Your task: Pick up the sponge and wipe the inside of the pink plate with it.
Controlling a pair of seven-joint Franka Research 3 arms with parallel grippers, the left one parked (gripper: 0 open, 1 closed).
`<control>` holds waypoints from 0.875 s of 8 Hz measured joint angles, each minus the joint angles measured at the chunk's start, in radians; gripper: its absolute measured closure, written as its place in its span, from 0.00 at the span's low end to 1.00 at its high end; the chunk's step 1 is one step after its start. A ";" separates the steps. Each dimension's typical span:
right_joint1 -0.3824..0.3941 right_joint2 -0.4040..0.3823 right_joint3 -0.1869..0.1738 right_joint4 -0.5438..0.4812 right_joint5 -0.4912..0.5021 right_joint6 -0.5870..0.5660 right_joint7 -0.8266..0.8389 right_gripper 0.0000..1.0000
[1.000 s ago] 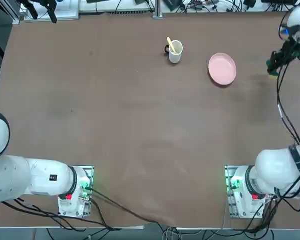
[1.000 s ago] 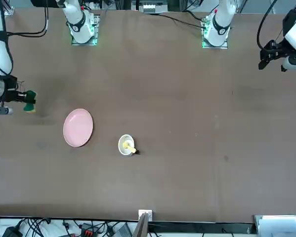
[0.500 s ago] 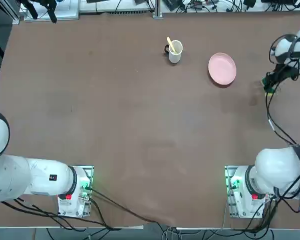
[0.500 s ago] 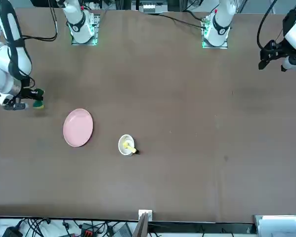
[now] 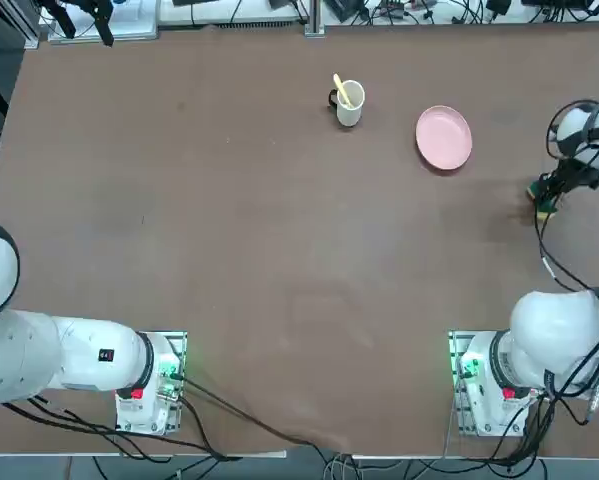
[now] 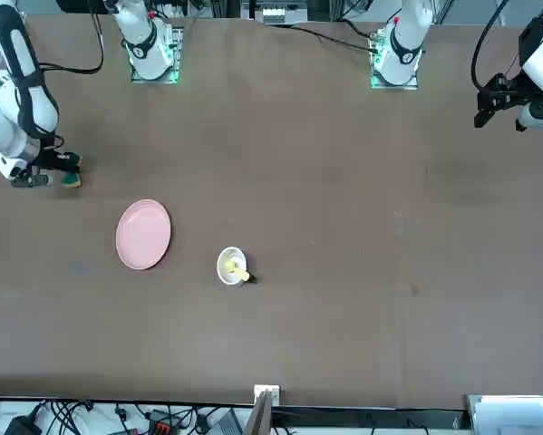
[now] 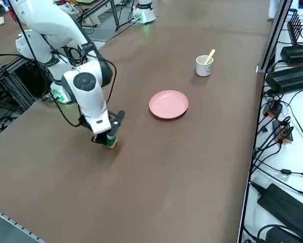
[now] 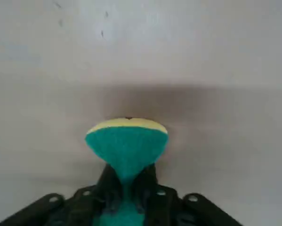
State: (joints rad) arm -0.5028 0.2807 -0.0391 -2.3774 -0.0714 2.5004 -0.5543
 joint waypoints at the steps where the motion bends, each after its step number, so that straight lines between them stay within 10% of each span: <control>1: -0.005 0.009 0.000 -0.006 0.000 0.011 0.000 0.62; 4: -0.006 0.002 0.009 0.002 0.000 0.021 0.000 0.09; 7: -0.005 -0.096 0.046 0.041 0.000 -0.022 0.000 0.00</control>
State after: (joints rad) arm -0.5081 0.1851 0.0070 -2.3360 -0.0713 2.4781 -0.5543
